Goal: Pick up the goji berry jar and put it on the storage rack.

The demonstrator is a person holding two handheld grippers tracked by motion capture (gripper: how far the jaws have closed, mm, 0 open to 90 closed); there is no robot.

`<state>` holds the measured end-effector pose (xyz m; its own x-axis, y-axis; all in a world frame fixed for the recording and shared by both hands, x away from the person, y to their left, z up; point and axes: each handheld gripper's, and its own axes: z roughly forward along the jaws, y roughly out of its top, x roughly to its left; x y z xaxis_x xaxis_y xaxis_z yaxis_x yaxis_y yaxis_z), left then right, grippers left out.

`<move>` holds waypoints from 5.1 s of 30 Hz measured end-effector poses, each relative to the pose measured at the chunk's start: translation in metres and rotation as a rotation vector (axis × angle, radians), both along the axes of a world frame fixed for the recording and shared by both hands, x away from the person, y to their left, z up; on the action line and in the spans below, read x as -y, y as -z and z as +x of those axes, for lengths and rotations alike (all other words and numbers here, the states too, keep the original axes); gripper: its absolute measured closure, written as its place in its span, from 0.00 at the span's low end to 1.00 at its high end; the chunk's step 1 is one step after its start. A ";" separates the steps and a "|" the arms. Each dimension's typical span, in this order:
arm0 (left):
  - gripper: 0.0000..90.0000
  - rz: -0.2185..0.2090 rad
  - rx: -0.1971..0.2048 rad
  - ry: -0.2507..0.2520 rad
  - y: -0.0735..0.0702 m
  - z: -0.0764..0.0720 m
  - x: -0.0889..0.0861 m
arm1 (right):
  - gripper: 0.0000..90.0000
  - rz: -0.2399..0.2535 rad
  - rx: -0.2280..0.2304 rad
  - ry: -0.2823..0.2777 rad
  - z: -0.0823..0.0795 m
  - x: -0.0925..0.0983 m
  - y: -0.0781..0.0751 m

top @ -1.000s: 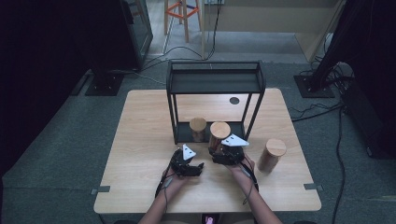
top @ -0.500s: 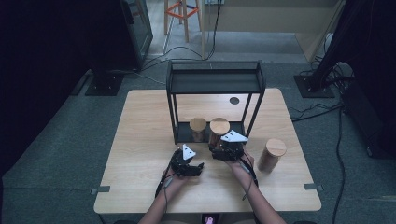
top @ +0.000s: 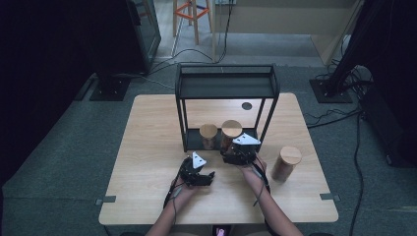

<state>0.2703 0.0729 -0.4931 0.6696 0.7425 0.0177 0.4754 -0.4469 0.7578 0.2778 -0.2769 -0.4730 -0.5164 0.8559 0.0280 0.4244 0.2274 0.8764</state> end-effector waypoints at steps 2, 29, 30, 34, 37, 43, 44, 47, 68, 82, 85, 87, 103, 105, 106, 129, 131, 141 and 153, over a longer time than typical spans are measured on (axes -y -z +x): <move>0.24 0.001 0.000 0.001 0.000 0.000 0.000 | 0.27 -0.001 0.001 0.006 0.002 -0.001 0.000; 0.24 0.003 -0.001 0.002 -0.001 0.000 0.000 | 0.27 -0.012 -0.003 0.040 0.022 -0.011 0.000; 0.24 0.004 -0.001 0.002 -0.001 0.000 0.000 | 0.27 -0.012 -0.003 0.041 0.022 -0.011 0.000; 0.24 0.003 -0.001 0.002 -0.001 0.000 0.000 | 0.27 -0.012 -0.008 0.046 0.025 -0.013 0.001; 0.24 0.003 -0.001 0.002 -0.001 0.000 0.000 | 0.27 -0.010 -0.010 0.047 0.027 -0.015 0.001; 0.24 0.003 -0.001 0.002 0.000 0.000 0.000 | 0.27 -0.009 -0.008 0.052 0.031 -0.020 0.002; 0.24 0.003 -0.002 0.002 0.000 0.000 0.000 | 0.27 -0.006 -0.011 0.055 0.032 -0.020 0.002; 0.24 0.003 -0.001 0.002 0.000 0.000 0.000 | 0.27 0.000 -0.013 0.059 0.034 -0.022 0.003; 0.24 0.001 -0.002 0.001 0.000 0.000 0.000 | 0.27 -0.030 -0.022 0.074 0.052 -0.036 0.004; 0.24 0.001 -0.001 0.002 0.000 0.000 0.000 | 0.27 -0.036 -0.011 0.078 0.054 -0.039 0.006; 0.24 0.002 -0.001 0.003 0.000 0.000 0.000 | 0.27 -0.029 -0.010 0.078 0.054 -0.038 0.008; 0.24 0.003 0.000 0.003 0.000 0.000 0.000 | 0.27 -0.020 -0.018 0.078 0.055 -0.037 0.008; 0.24 0.003 -0.001 0.002 0.000 0.000 0.000 | 0.22 -0.011 -0.055 0.087 0.051 -0.032 0.010; 0.24 0.002 -0.001 0.001 0.000 0.000 0.000 | 0.22 -0.029 -0.048 0.083 0.049 -0.033 0.010; 0.24 0.003 0.000 0.002 0.000 0.000 0.000 | 0.22 -0.040 -0.044 0.082 0.047 -0.034 0.009; 0.24 0.001 -0.001 0.001 0.000 -0.001 0.000 | 0.22 -0.020 -0.011 0.044 0.026 -0.023 0.008; 0.24 0.001 -0.001 0.001 0.000 -0.001 0.000 | 0.22 -0.015 -0.010 0.030 0.025 -0.020 0.009; 0.24 0.003 -0.002 0.004 -0.001 0.000 0.000 | 0.22 0.010 0.016 0.005 0.013 -0.011 0.013; 0.24 0.003 -0.002 0.004 -0.001 0.000 0.000 | 0.22 0.008 0.010 0.000 0.004 -0.003 0.017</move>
<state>0.2698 0.0726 -0.4926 0.6728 0.7395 0.0189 0.4748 -0.4512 0.7556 0.2820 -0.2740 -0.4895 -0.5163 0.8559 0.0295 0.4156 0.2203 0.8824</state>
